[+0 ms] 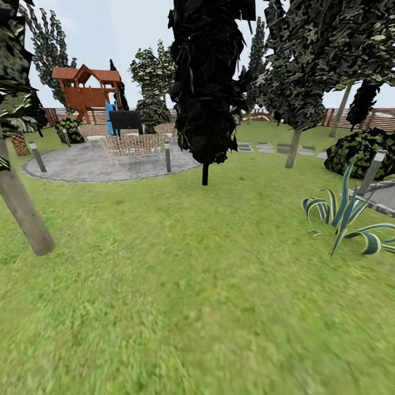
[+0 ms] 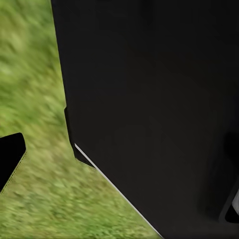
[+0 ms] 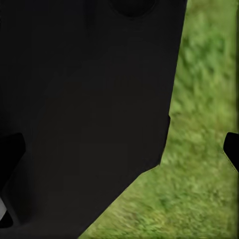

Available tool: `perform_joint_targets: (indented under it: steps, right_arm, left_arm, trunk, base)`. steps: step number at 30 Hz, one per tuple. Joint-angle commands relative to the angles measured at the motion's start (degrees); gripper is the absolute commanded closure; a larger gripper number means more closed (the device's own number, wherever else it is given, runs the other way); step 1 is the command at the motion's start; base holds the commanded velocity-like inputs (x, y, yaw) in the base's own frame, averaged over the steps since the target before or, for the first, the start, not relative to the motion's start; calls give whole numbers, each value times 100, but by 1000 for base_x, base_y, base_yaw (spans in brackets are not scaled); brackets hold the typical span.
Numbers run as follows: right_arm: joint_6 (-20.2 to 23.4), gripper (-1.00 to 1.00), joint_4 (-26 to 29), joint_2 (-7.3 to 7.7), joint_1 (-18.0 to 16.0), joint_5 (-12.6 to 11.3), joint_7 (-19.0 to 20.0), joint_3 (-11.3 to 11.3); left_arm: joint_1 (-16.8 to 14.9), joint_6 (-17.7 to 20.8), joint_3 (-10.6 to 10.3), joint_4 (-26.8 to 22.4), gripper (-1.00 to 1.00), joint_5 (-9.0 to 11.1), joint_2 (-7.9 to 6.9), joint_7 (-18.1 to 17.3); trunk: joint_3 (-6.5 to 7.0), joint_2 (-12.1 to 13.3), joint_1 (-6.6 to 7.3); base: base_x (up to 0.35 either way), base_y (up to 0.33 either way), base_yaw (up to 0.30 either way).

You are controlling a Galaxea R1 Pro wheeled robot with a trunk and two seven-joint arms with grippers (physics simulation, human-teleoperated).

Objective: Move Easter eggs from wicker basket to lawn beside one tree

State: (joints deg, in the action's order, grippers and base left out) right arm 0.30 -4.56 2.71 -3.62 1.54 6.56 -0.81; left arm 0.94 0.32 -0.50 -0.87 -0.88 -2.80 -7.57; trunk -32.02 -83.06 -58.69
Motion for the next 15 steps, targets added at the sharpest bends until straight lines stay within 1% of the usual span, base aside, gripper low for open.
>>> perform_joint_targets:
  steps: [1, 5, 15]
  right_arm:
    - [1, -100, -10, 1, -7, 13, 26, -7]
    - [-9, -100, -10, 1, -7, 6, 48, 0]
    - [-12, -100, -10, 1, -7, 6, 55, 2]
  left_arm:
    - [3, 3, -3, -9, -100, -9, -2, -17]
    - [3, 3, -2, -9, -100, -9, -2, -17]
    - [3, 3, -2, -9, -100, -9, -2, -17]
  trunk:
    - [-4, -2, -3]
    - [-4, -2, -3]
    - [-4, -2, -3]
  base:
    - [337, 0, -105]
    - [337, 0, -218]
    - [337, 0, -295]
